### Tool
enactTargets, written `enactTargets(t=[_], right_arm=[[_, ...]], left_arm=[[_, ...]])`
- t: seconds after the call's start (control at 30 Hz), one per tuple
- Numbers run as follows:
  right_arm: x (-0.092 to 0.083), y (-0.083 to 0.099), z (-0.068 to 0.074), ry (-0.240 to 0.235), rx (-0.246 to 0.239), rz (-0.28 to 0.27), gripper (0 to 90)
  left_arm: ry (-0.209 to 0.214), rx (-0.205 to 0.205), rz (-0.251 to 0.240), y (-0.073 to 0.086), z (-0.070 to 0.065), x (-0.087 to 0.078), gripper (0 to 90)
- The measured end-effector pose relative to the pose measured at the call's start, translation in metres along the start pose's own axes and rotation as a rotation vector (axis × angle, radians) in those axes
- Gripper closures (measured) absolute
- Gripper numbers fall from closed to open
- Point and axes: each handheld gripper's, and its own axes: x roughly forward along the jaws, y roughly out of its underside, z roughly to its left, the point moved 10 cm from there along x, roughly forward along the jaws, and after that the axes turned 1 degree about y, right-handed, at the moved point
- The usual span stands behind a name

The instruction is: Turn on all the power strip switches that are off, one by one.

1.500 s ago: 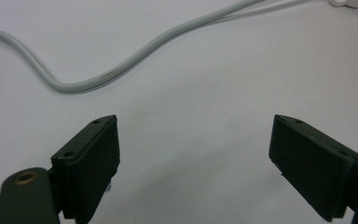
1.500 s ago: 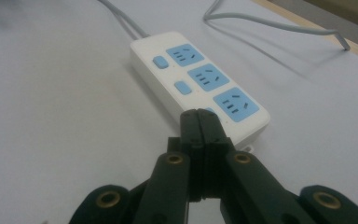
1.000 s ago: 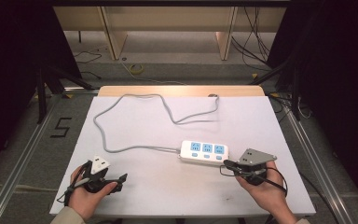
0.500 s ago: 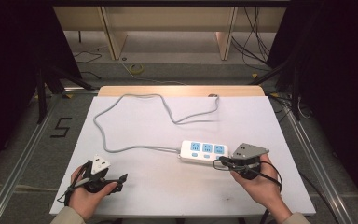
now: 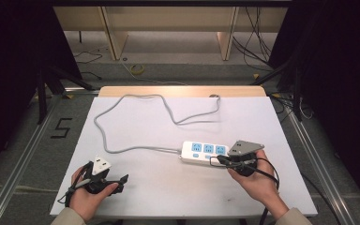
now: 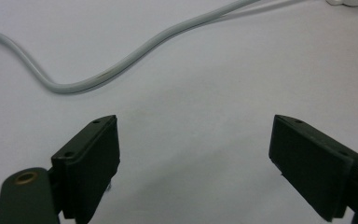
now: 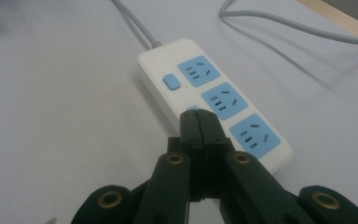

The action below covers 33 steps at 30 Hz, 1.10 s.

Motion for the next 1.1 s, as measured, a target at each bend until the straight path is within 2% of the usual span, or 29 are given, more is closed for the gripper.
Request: enactTargets(t=[1.1], right_arm=[[0.016, -0.008, 0.002, -0.032, 0.017, 0.057, 90.0]], left_arm=[[0.003, 0.001, 0.001, 0.000, -0.001, 0.000, 16.1]])
